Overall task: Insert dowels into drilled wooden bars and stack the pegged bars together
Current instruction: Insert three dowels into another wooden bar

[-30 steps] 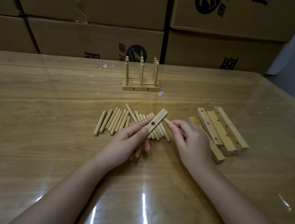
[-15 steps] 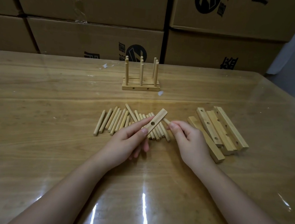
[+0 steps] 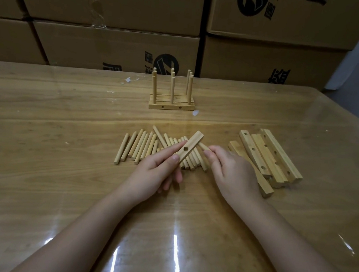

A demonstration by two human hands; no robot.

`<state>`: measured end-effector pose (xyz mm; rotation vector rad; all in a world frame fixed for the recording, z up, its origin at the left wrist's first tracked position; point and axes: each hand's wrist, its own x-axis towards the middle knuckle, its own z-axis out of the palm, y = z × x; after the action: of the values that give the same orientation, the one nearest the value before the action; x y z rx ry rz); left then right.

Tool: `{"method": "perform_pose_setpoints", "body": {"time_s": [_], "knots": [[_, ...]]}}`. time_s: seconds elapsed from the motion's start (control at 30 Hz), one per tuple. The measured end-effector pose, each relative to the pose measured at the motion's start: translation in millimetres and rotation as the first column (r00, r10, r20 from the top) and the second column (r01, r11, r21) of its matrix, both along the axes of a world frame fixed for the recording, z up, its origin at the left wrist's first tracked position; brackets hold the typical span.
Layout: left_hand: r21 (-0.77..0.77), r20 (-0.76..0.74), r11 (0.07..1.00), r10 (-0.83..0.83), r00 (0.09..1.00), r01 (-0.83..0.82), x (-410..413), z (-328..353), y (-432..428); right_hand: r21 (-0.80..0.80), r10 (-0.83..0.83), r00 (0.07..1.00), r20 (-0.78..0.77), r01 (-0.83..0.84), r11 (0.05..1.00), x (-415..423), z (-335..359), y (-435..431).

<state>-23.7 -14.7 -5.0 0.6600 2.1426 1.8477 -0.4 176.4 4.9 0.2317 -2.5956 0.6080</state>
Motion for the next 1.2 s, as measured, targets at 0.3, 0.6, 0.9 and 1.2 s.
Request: {"method": "perform_pose_setpoints", "body": {"time_s": [0.3,0.6,0.9,1.2], "knots": [[-0.048,-0.007,0.999,-0.006,1.000,0.006,-0.3,2.2,-3.1,-0.297,0.053,0.990,0.134,-0.011,0.955,1.8,-1.3,-1.1],[-0.041,-0.012,0.999,-0.023,1.000,0.022,-3.5,1.3,-3.9,-0.706,0.274,0.900,0.338,0.051,0.706,0.1,1.6,0.0],[0.026,0.018,1.000,0.006,1.000,-0.006,-2.2,-1.1,-3.2,-0.123,0.036,0.999,0.034,-0.032,0.992,0.4,2.8,3.3],[0.039,0.054,0.999,0.011,0.998,-0.013,-4.0,-0.8,-4.1,0.085,0.019,0.995,-0.099,-0.011,0.996,3.2,2.7,1.8]]}}
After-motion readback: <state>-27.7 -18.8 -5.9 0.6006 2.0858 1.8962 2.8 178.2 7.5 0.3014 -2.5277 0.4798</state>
